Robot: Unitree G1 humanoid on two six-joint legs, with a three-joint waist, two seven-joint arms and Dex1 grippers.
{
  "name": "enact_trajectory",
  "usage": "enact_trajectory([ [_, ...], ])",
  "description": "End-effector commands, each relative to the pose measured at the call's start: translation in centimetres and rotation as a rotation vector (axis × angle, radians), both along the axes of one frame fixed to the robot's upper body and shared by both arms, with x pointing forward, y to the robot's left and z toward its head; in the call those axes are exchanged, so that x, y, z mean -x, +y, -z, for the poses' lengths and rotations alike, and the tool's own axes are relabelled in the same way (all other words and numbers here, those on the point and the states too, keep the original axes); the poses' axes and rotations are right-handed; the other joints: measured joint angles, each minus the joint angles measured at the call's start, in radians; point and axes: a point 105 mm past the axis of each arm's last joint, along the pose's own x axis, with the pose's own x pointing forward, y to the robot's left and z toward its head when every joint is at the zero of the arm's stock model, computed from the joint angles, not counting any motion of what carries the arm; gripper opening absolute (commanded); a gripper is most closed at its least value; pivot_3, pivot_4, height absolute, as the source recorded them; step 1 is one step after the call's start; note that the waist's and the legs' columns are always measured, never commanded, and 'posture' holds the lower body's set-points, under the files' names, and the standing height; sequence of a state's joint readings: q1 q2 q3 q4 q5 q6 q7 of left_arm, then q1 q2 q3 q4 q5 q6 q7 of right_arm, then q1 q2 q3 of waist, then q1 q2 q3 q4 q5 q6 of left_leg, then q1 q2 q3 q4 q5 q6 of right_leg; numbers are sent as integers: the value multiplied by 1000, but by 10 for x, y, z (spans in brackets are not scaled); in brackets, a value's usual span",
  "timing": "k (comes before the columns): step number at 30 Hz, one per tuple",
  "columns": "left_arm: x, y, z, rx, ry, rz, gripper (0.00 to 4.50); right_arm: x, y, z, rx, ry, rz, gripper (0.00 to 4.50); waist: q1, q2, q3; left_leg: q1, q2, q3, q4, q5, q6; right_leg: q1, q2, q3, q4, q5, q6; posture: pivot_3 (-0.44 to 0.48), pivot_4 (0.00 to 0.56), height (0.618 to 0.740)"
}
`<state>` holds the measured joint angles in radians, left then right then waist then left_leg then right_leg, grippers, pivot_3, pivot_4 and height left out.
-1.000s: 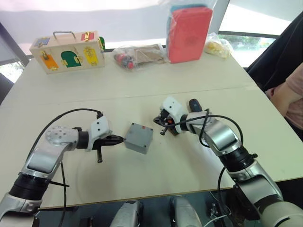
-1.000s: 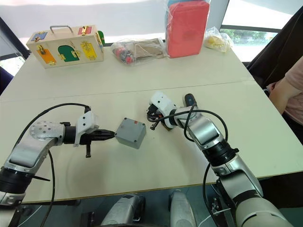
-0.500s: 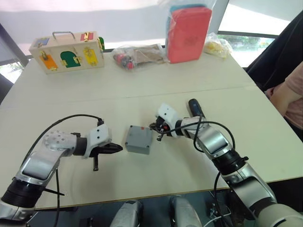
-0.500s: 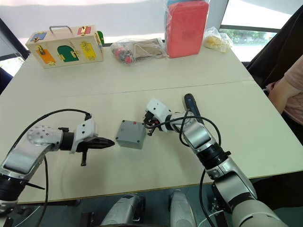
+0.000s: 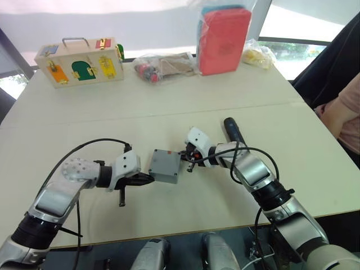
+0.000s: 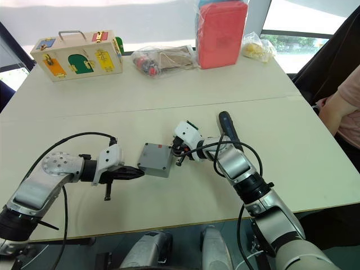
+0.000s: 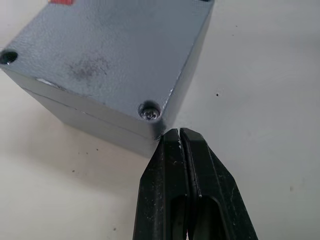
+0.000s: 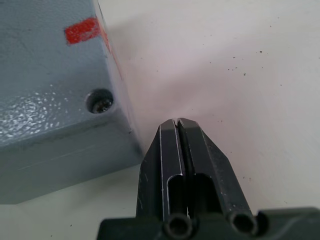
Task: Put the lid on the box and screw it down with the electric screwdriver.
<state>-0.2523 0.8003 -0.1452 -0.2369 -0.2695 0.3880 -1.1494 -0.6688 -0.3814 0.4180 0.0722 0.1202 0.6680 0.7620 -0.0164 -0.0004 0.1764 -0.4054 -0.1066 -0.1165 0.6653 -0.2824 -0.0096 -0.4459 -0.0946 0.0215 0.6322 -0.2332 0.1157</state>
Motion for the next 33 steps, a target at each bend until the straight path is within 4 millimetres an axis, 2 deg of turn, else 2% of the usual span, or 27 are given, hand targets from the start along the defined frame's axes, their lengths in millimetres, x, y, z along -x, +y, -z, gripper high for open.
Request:
enact_trajectory([
  [1, -8, -3, -6, 0, -46, -6, 0, 7, 7, -15, -40, -44, -54, 18, 3, 0, 0, 0, 0, 0, 0, 0, 0, 0, 0, 0, 0, 0, 0, 0, 150, 740],
  [14, -30, 9, -7, -38, -115, -65, 0, 29, 5, -16, -48, 2, -139, 18, 2, 0, 0, 0, 0, 0, 1, 0, 0, 0, 0, 0, 0, 0, 0, 0, 150, 740],
  [33, -45, 2, -13, -9, -170, -74, 0, 37, -6, -19, -43, 4, -106, 18, 3, 0, 0, 0, 0, 0, 1, 0, 0, 0, 0, 0, 0, 0, 0, 0, 150, 740],
])
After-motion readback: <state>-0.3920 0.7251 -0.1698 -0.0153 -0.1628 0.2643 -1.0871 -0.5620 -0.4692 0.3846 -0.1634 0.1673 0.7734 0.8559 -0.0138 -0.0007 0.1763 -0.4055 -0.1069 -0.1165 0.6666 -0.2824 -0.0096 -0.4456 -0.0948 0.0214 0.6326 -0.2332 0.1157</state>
